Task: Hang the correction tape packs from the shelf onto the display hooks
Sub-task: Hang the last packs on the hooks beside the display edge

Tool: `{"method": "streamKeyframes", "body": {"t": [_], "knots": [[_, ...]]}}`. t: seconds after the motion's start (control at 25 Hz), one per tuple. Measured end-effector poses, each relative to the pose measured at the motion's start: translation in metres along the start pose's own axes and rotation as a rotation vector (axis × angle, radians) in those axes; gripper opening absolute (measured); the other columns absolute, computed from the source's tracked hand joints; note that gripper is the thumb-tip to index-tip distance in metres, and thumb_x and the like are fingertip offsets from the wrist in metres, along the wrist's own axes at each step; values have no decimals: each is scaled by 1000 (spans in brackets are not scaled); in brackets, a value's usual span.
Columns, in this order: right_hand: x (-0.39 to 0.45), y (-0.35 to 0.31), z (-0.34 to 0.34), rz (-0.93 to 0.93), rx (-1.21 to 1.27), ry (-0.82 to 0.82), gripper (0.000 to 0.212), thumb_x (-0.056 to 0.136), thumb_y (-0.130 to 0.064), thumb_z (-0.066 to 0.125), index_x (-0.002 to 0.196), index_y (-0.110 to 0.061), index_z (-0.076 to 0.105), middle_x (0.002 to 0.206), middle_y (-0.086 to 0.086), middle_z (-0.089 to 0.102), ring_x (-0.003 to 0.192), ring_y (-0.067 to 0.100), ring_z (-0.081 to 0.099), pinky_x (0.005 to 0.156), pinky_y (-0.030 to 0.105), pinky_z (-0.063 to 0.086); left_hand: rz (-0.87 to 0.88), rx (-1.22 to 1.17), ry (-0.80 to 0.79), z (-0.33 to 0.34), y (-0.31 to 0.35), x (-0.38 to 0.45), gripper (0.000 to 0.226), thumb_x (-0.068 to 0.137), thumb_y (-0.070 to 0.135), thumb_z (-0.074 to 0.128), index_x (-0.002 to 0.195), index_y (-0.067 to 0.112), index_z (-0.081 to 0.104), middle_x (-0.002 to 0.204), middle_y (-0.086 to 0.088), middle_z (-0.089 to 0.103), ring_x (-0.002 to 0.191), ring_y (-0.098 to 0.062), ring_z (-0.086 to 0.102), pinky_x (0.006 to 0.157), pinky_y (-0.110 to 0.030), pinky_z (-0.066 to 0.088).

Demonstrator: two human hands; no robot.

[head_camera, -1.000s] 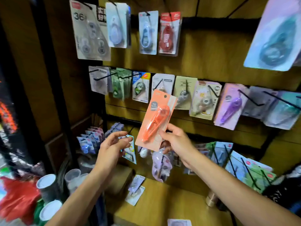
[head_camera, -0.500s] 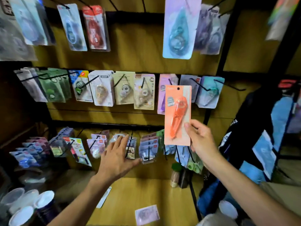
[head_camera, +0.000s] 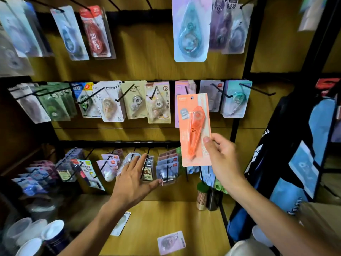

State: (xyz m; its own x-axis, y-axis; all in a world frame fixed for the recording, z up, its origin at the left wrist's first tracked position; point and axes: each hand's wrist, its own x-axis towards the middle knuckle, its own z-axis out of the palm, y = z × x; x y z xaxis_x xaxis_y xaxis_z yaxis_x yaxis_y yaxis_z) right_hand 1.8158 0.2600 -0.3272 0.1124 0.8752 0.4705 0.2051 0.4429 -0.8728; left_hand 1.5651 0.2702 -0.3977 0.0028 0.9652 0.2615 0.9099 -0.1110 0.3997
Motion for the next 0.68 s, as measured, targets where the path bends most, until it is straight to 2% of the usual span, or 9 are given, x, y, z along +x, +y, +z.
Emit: {"method": "streamKeyframes", "body": {"t": [0.12, 0.2, 0.28, 0.32, 0.44, 0.48, 0.56, 0.64, 0.68], "knots": [[-5, 1, 1, -26, 10, 8, 16, 101, -24, 52, 92, -24, 65, 86, 3, 73, 78, 22, 71, 64, 48, 58, -1, -18, -8, -1, 1, 0, 121, 54, 98, 32, 155, 34, 10, 162, 2, 20, 148, -22, 21, 116, -51, 28], [-6, -2, 2, -27, -17, 30, 14, 101, -22, 52, 94, -23, 64, 85, 1, 73, 76, 21, 71, 62, 43, 57, 2, -19, 8, -3, 5, 0, 114, 60, 91, 37, 155, 33, 10, 162, 0, 21, 146, -24, 25, 114, -50, 31], [-5, -8, 3, -21, 11, 66, 8, 99, -19, 55, 105, -23, 58, 82, 0, 73, 75, 16, 72, 57, 35, 58, 2, -26, 14, -6, 7, 1, 111, 64, 86, 42, 155, 33, 10, 161, -1, 22, 145, -25, 26, 114, -50, 32], [-3, -10, 4, -31, 11, 102, 16, 98, -17, 57, 112, -25, 54, 79, 1, 72, 72, 14, 72, 55, 32, 57, -1, -38, 19, -8, 7, 3, 110, 64, 85, 44, 155, 33, 9, 161, -1, 23, 144, -25, 27, 113, -51, 33], [9, -10, 8, -130, -173, 178, 16, 98, -15, 56, 109, -25, 59, 76, -1, 67, 66, 15, 64, 49, 37, 50, -6, -105, 59, -16, 8, 10, 106, 70, 80, 55, 155, 33, 11, 160, -2, 25, 144, -28, 28, 110, -54, 35], [18, -7, 11, -135, -243, 165, 18, 98, -13, 54, 107, -26, 63, 83, -4, 68, 66, 13, 60, 50, 37, 45, -6, -120, 73, -19, 9, 12, 104, 73, 75, 59, 155, 33, 11, 161, -3, 24, 144, -28, 28, 111, -54, 34], [40, -2, 19, -54, -329, 86, 33, 96, -6, 49, 114, -29, 66, 108, -6, 67, 65, 3, 49, 52, 23, 37, -7, -133, 97, -25, 12, 14, 103, 75, 71, 62, 155, 32, 11, 161, -3, 23, 145, -27, 26, 113, -51, 32], [69, 1, 29, 78, -349, -10, 52, 92, 3, 46, 129, -31, 59, 134, -3, 55, 69, 2, 43, 48, 15, 36, -9, -149, 112, -30, 14, 14, 102, 76, 70, 61, 156, 31, 11, 161, -3, 23, 145, -26, 25, 114, -48, 31], [84, 1, 33, 162, -335, -51, 58, 90, 5, 46, 134, -32, 55, 139, -1, 51, 73, 6, 46, 47, 14, 39, -7, -154, 117, -32, 14, 12, 102, 76, 69, 62, 156, 31, 11, 161, -3, 23, 145, -25, 25, 114, -47, 31]]}}
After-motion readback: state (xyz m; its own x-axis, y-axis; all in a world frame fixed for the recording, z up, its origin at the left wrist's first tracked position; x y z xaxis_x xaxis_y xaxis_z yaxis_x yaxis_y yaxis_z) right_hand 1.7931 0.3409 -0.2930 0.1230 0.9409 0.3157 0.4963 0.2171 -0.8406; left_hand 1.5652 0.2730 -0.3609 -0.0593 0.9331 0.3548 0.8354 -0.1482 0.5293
